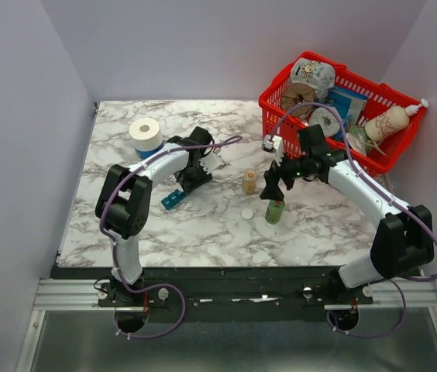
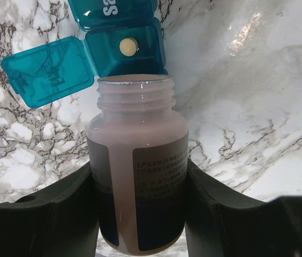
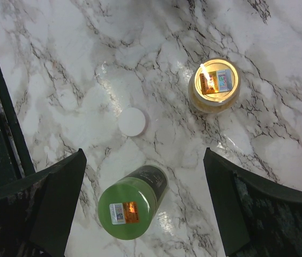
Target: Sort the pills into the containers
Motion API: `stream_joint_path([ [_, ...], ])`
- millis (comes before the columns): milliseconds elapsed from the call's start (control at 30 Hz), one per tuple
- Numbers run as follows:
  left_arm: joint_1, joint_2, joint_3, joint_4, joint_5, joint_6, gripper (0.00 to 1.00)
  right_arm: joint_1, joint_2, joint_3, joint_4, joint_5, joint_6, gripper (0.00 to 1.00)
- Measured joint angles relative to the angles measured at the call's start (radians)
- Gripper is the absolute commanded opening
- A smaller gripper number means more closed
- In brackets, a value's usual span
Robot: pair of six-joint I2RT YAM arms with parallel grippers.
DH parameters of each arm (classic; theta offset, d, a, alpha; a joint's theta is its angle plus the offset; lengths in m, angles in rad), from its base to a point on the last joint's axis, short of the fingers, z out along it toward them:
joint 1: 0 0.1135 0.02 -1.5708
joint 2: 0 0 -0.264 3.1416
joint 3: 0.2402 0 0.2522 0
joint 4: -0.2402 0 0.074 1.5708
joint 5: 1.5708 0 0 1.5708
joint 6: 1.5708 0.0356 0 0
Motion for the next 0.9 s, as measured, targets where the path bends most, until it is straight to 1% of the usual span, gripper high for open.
stream_joint_path([
  [600, 0.000, 0.000, 0.002, -0.010, -0.008, -0.013, 0.00, -0.006, 0.009, 0.000, -0.010, -0.002, 0.000, 1.00],
  [900, 0.006, -0.044, -0.043, 0.066, -0.005, -0.026, 0.00, -0.006, 0.009, 0.000, -0.014, -0.003, 0.000, 1.00],
])
